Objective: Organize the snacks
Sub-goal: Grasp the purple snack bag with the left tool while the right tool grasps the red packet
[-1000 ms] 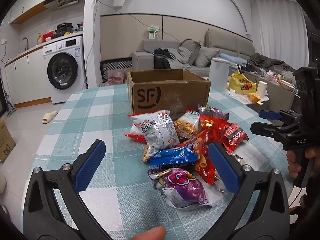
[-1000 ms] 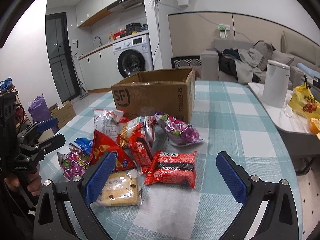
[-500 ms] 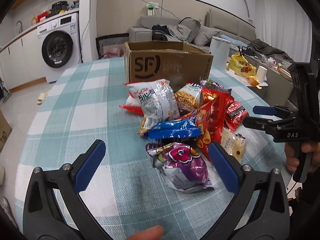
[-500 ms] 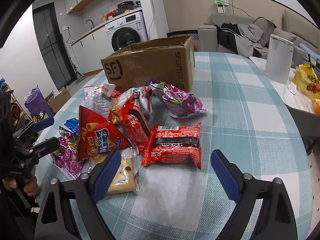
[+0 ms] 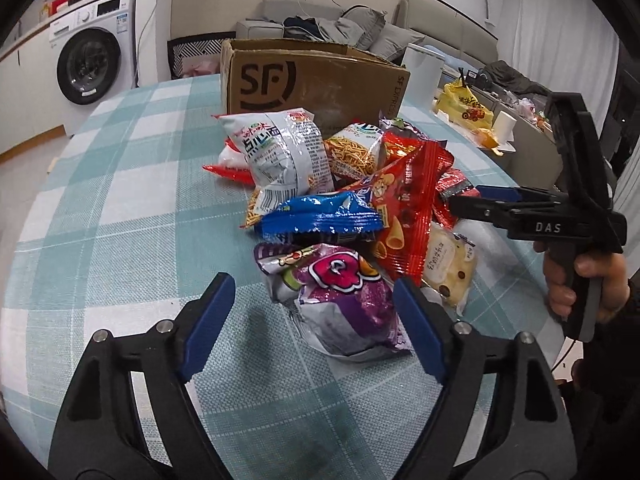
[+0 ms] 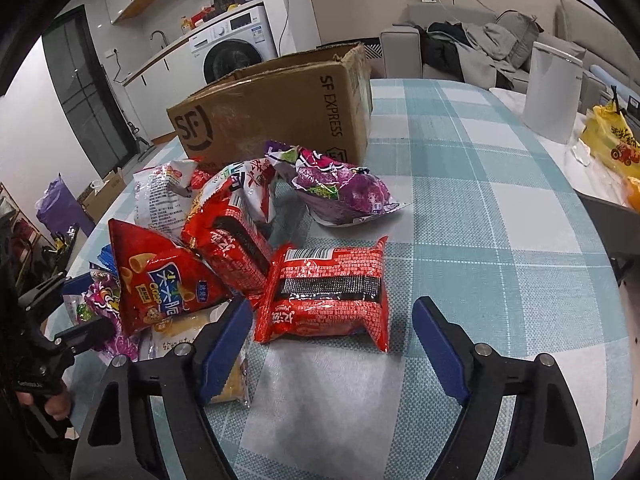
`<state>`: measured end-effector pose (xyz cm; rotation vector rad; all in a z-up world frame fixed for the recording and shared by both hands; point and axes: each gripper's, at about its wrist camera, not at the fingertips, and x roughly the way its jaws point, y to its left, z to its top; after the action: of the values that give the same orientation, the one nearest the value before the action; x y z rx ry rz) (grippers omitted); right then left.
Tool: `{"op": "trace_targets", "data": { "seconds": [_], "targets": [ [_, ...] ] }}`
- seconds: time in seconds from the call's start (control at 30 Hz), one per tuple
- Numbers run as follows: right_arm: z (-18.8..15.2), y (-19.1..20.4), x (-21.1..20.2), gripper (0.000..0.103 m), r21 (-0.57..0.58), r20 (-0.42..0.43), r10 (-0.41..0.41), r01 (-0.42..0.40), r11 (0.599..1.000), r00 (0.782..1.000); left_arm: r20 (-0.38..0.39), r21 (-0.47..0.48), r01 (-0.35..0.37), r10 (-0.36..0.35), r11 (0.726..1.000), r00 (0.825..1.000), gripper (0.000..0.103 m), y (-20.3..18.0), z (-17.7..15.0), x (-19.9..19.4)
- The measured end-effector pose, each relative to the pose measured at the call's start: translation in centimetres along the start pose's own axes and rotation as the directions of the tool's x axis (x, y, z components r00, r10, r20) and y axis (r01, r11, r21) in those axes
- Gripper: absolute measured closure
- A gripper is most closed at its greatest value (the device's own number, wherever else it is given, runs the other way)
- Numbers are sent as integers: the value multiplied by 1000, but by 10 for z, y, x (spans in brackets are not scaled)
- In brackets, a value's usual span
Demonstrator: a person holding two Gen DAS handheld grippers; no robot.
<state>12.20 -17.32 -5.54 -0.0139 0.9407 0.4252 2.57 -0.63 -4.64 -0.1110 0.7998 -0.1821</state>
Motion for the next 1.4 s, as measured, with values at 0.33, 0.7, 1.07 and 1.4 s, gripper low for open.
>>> {"op": "trace_targets", "data": {
  "seconds": [0.33, 0.7, 1.07, 1.4],
  "targets": [
    [7, 11, 15, 29, -48, -32, -27, 25, 999, 999, -52, -34, 63, -65, 997, 997, 40, -2, 2, 12],
    [3, 12, 11, 48, -67, -29, -33, 31, 997, 999, -27, -56, 64, -66, 996, 997, 46, -1, 4, 11],
    [-5, -3, -5, 55, -22, 10, -17, 17, 1000, 1000, 33, -33, 58, -57, 998, 998, 47, 2, 6, -5],
    [-8, -11, -28, 56, -2, 88, -9, 9, 1000, 996, 102, -34, 53, -50, 998, 994, 47, 5, 7, -29]
  ]
}}
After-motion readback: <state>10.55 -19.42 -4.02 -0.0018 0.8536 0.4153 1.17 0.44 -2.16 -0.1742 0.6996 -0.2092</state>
